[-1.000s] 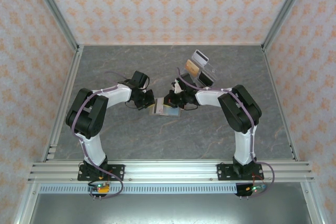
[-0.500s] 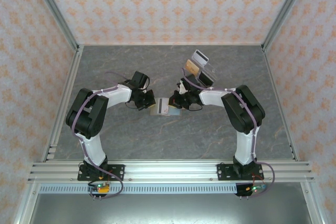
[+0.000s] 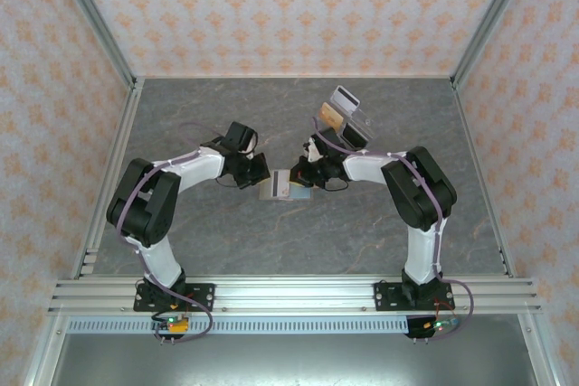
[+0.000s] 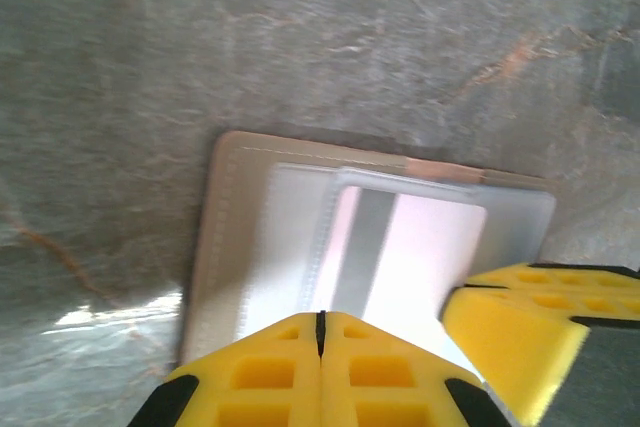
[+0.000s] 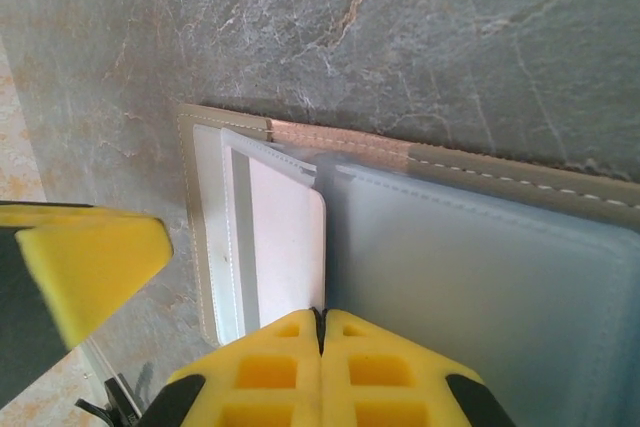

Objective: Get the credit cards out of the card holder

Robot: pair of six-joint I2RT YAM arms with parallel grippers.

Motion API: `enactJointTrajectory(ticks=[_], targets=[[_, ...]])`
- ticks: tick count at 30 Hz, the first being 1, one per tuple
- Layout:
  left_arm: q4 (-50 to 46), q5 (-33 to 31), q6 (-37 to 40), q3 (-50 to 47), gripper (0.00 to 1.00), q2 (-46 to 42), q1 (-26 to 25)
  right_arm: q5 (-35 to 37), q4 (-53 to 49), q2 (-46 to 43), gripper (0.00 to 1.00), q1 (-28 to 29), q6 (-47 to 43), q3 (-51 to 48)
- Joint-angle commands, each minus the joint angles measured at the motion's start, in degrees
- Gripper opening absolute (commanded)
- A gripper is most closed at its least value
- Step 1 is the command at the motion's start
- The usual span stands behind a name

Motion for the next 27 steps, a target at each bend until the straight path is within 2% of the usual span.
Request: enactJointTrajectory(ticks=[1, 9, 13, 16, 22, 27], targets=[[-2.3, -0.3, 1.3, 1.6, 0.03, 0.6, -1.1, -0.4, -1.0, 0.6, 0.05, -0.2, -1.2, 1.7], [-1.9, -2.2, 0.6, 1.6, 0.02, 4.0, -1.1, -0.8, -0.6, 0.7, 0.06, -0.2, -1.1, 1.5], [-1.8, -1.6, 0.5, 1.5, 0.01, 5.4, -1.0, -2.0, 1.2, 0.3, 0.13, -0.2, -1.0, 0.8], [-2.7, -2.5, 0.8, 1.5, 0.0, 5.6, -1.1, -3.0, 2.3, -0.2, 0.14, -0.2, -0.8, 0.4], [-3.6, -3.1, 1.1, 1.5, 0.0, 5.7, -1.0, -3.6, 3.2, -0.9, 0.0, -0.2, -0.4, 0.3], [-5.1, -4.7, 1.3, 1.6, 0.0, 5.4, -0.8, -1.0, 0.5, -1.6, 0.0, -0.3, -1.8, 0.3]])
